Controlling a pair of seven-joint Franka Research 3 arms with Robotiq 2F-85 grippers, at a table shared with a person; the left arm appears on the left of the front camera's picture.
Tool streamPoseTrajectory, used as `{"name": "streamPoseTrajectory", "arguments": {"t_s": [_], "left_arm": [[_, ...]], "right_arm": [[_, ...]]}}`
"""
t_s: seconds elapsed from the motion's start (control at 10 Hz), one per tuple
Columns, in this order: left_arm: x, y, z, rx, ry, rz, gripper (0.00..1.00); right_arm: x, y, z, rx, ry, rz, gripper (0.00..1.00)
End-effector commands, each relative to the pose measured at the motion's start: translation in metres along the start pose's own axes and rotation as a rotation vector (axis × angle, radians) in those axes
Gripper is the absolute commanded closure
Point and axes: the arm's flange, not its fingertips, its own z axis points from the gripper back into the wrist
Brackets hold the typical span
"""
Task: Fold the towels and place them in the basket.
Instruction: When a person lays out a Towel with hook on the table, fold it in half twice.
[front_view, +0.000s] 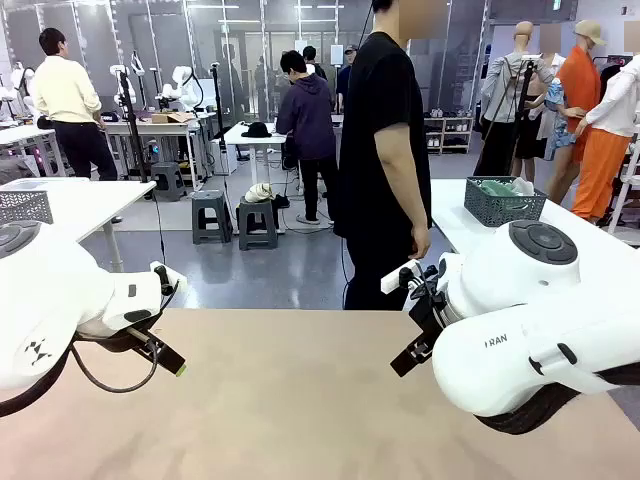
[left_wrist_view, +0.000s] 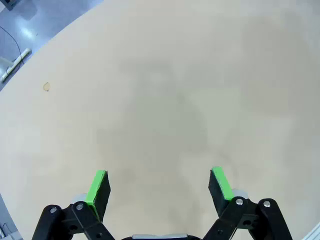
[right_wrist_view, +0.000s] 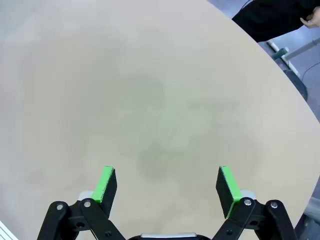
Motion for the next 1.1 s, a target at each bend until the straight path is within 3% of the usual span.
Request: {"name": "streamPoseTrajectory", "arguments": {"t_s": [0.0,1.0], "left_arm": [[0.0001,-0.0002,0.0000,0.000,0.000,0.000,0.00],[0.0001,-0.0002,0.0000,0.000,0.000,0.000,0.00]], "right_arm": [[0.0000,0.0000,0.0000,0.000,0.000,0.000,0.00],[0.0000,0.0000,0.0000,0.000,0.000,0.000,0.00]]}}
